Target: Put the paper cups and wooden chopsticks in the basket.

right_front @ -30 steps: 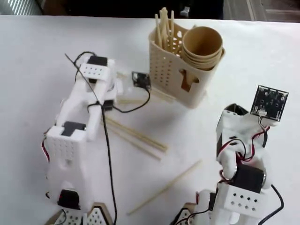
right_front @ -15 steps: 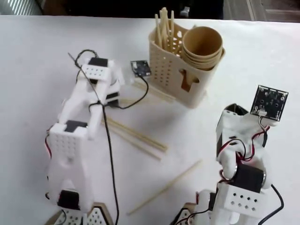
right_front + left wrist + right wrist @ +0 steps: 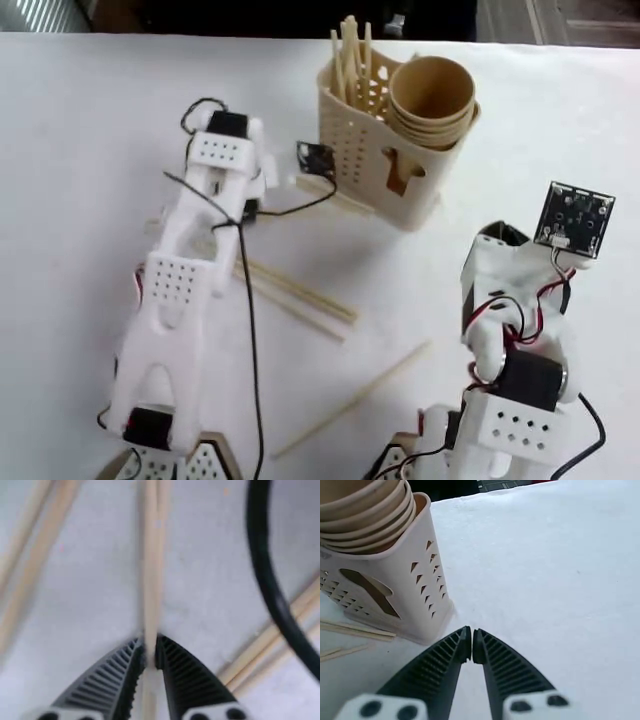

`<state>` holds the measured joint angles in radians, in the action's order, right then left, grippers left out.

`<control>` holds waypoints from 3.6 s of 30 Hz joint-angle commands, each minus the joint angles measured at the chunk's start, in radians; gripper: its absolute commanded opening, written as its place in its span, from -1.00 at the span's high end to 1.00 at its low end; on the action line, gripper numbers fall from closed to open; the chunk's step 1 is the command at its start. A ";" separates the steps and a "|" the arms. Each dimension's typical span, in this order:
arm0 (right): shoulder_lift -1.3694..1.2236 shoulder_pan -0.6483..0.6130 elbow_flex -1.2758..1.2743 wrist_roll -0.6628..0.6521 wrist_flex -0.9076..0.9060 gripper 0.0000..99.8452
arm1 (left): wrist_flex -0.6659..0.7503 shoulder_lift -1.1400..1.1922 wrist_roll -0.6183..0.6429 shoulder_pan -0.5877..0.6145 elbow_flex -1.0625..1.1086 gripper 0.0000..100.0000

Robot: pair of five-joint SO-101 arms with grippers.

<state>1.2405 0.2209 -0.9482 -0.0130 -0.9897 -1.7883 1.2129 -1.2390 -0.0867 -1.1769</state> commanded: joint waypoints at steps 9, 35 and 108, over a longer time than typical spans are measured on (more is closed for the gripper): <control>0.016 0.010 0.008 0.000 0.010 0.96 | -0.003 -0.245 -0.014 -0.015 0.292 0.96; 0.016 0.053 0.008 0.006 0.013 0.96 | 0.430 -1.354 0.454 -0.139 0.845 0.96; 0.007 -0.010 0.044 -0.084 -0.025 0.90 | -0.005 -1.023 1.026 -0.018 -0.261 0.83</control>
<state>1.2405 0.2532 -0.9620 -0.0621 -0.9851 -1.7806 0.2355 -0.2186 -0.1726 -1.3978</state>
